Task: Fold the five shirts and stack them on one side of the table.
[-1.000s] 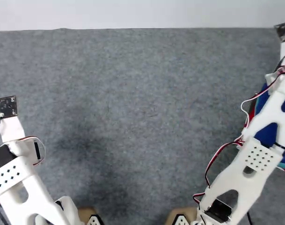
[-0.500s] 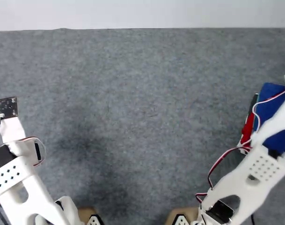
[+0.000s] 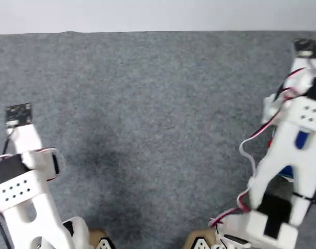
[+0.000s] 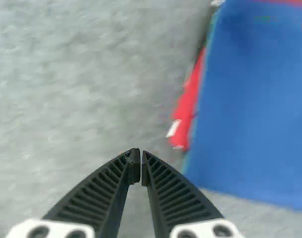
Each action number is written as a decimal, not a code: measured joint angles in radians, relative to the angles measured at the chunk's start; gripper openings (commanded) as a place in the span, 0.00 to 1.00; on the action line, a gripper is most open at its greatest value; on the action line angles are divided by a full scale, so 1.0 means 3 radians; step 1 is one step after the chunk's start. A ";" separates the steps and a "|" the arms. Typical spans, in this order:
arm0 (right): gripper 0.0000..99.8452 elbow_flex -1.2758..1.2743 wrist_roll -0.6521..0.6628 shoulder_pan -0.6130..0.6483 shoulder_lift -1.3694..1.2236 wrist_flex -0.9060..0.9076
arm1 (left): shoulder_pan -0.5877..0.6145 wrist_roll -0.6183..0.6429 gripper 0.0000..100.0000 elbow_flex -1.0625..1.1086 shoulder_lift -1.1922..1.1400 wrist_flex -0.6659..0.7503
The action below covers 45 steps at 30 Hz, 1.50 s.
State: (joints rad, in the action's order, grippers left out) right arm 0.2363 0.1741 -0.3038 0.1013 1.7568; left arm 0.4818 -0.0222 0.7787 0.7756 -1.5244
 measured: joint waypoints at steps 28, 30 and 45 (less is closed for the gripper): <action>0.01 -0.4133 -0.1289 0.0982 0.3156 -0.1759 | -0.1795 0.1345 0.00 0.1335 0.1509 0.1304; 0.01 -0.4383 -0.1289 0.0982 0.3294 -0.1892 | -0.1795 0.1330 0.00 0.1591 0.1754 0.1376; 0.01 -0.6286 -0.0885 0.1013 0.4521 -0.2803 | -0.1795 0.0910 0.00 0.2951 0.3340 0.1499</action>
State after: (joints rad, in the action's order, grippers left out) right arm -1.6494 -0.0913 0.0000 1.4576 0.9160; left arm -0.0568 0.2509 1.6640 1.7776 -1.0748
